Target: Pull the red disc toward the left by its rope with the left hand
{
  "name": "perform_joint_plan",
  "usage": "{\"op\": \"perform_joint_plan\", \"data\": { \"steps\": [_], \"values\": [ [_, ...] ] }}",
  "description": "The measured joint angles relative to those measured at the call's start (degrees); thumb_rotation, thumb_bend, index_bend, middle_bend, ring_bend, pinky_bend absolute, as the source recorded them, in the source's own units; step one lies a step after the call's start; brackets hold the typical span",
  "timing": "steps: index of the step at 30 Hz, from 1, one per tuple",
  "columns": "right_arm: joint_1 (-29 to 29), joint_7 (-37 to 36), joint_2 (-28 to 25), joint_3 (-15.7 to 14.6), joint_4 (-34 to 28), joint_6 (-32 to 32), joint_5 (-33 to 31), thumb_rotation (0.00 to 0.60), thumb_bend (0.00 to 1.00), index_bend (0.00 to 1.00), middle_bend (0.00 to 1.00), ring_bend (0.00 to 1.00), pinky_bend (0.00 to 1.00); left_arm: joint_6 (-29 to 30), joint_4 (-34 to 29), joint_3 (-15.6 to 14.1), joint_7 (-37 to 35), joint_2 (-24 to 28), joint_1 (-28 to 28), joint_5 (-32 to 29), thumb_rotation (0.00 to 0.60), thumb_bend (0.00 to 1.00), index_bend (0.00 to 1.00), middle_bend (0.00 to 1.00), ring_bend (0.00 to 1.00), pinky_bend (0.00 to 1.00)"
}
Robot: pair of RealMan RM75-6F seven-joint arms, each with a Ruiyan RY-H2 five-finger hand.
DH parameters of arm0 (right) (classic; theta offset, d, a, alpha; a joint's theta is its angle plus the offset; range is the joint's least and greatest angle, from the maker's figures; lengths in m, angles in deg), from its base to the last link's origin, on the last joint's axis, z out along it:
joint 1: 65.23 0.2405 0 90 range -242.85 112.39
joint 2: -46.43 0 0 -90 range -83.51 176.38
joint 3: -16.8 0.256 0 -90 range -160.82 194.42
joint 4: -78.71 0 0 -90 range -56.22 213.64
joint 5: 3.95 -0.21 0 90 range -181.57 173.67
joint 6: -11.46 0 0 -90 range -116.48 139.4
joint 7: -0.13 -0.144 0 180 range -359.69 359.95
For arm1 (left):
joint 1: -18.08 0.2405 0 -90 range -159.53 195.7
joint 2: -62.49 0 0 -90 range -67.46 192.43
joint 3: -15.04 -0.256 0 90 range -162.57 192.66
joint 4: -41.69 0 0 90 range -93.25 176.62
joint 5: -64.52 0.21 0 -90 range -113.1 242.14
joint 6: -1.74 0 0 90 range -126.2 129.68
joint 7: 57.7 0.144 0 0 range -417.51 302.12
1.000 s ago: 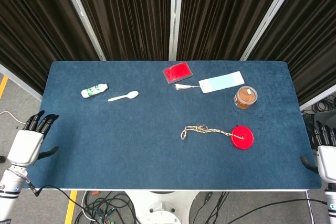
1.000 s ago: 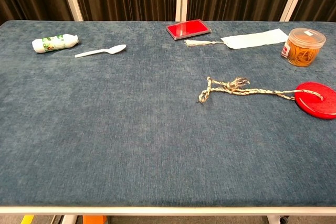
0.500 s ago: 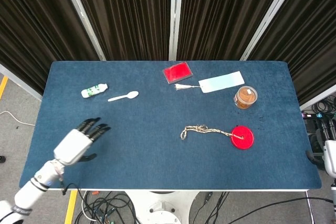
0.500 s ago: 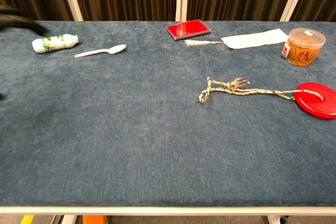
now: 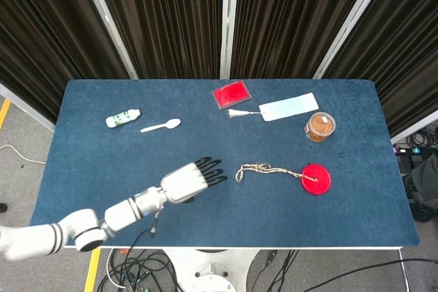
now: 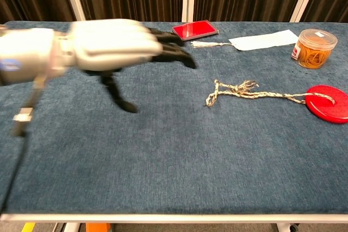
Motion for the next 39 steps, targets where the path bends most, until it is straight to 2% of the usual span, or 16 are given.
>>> {"op": "perform_joint_plan", "data": {
  "steps": [6, 14, 19, 25, 32, 36, 39],
  "values": [
    [-0.11, -2.02, 0.11, 0.28, 1.63, -1.17, -0.41, 0.600, 0.13, 0.00, 0.00, 0.00, 0.00, -3.75, 4.82, 1.76, 1.11, -5.26, -5.59, -2.75, 0.600, 0.13, 0.12, 0.13, 0.02, 0.16],
    [0.26, -2.85, 1.32, 0.39, 3.99, -2.96, -0.68, 0.600, 0.14, 0.00, 0.00, 0.00, 0.00, -5.56, 7.74, 1.31, 1.98, -9.22, -8.86, -4.23, 0.600, 0.13, 0.12, 0.14, 0.02, 0.16],
    [0.29, -3.72, 2.09, 0.37, 5.18, -3.33, -0.59, 0.600, 0.14, 0.00, 0.00, 0.00, 0.00, -8.21, 11.22, 1.19, 2.86, -11.53, -11.20, -6.21, 0.600, 0.13, 0.12, 0.14, 0.02, 0.16],
    [0.10, -5.60, 2.61, 0.50, 6.98, -3.41, -0.32, 0.600, 0.15, 0.00, 0.00, 0.00, 0.00, -8.54, 15.11, 0.49, 5.02, -13.39, -12.28, -7.81, 0.600, 0.13, 0.12, 0.14, 0.02, 0.16],
    [-0.07, -6.18, 2.98, 0.75, 7.73, -3.31, -0.10, 0.600, 0.16, 0.00, 0.00, 0.00, 0.00, -8.60, 16.15, 0.05, 8.30, -13.44, -12.52, -10.52, 0.600, 0.13, 0.12, 0.34, 0.02, 0.16],
    [-0.11, -5.75, 2.87, 0.81, 7.33, -3.16, 0.06, 0.600, 0.16, 0.00, 0.00, 0.00, 0.00, -9.36, 15.62, -0.25, 9.56, -12.65, -12.55, -12.37, 0.600, 0.16, 0.15, 0.41, 0.04, 0.17],
    [-0.17, -5.44, 2.77, 0.95, 6.88, -2.99, 0.01, 0.600, 0.16, 0.00, 0.00, 0.00, 0.00, -9.36, 14.83, -0.28, 11.21, -12.01, -12.39, -13.67, 0.600, 0.23, 0.24, 0.47, 0.15, 0.28]
  ]
}}
